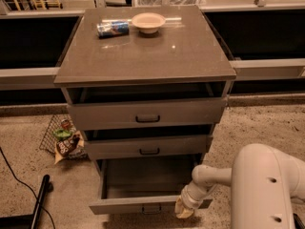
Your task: Close bottom drawer
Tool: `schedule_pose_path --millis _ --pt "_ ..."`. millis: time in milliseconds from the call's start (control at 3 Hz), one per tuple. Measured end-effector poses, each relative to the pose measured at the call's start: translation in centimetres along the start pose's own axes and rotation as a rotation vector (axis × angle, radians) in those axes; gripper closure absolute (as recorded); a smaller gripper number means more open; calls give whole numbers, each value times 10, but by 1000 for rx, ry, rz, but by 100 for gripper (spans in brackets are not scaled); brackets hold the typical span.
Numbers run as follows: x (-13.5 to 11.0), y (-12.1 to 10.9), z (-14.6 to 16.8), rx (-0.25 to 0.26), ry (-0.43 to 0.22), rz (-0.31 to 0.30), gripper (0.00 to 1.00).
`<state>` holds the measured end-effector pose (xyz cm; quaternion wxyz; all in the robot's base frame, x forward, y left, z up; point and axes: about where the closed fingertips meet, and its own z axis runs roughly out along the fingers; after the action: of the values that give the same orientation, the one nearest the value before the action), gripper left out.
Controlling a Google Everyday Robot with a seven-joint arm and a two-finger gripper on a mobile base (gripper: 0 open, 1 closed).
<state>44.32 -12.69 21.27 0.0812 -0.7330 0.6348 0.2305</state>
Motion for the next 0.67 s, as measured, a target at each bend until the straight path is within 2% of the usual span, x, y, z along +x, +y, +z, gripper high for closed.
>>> schedule_pose_path --millis 333,667 --pt "28 -10 24 5 38 47 89" --pt "42 -22 36 29 59 71 100"
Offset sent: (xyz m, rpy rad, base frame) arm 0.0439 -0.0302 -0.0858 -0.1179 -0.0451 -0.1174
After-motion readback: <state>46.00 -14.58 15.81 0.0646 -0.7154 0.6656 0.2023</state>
